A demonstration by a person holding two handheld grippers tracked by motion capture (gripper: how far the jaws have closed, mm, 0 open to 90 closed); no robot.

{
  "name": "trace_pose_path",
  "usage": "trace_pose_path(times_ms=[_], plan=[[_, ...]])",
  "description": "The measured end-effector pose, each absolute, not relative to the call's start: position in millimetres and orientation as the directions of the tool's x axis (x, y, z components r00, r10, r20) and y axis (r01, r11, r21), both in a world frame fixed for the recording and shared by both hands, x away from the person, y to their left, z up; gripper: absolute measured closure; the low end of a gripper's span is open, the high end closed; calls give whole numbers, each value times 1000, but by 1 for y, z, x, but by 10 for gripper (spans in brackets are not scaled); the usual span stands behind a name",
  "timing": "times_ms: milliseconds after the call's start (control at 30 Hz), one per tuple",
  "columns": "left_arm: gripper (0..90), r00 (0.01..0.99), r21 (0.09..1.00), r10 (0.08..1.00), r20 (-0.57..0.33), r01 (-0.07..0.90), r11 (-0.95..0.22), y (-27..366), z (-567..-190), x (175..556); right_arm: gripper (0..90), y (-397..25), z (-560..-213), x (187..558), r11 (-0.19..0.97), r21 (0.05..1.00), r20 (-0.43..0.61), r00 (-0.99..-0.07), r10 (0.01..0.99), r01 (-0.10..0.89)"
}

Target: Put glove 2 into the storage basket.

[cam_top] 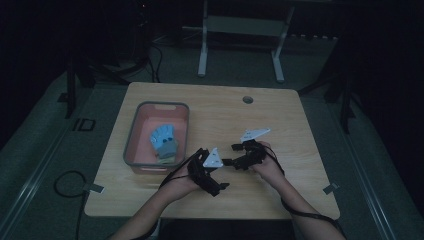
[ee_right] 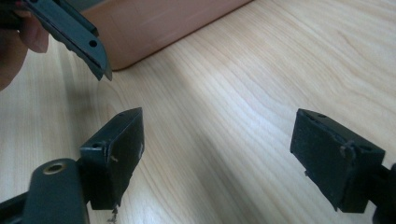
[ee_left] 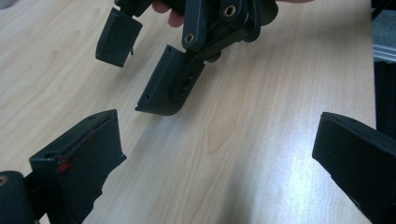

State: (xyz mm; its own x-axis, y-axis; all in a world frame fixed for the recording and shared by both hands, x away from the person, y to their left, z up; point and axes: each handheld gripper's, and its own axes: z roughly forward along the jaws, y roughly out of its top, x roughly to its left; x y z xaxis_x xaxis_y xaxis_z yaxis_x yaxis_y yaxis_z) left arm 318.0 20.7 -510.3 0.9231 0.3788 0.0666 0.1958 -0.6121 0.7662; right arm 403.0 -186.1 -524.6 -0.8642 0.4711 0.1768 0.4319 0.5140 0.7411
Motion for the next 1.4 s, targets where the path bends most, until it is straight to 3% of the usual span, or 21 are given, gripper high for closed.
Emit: trace_pose_path(times_ms=[1067, 1400], plan=[[18, 959, 728, 277, 63, 146, -670, -5, -557, 308, 143, -213, -562, 371, 566, 718, 134, -879, 458, 405], [18, 954, 756, 294, 57, 151, -637, -3, -556, 306, 143, -220, -560, 371, 527, 743, 142, -866, 479, 413]])
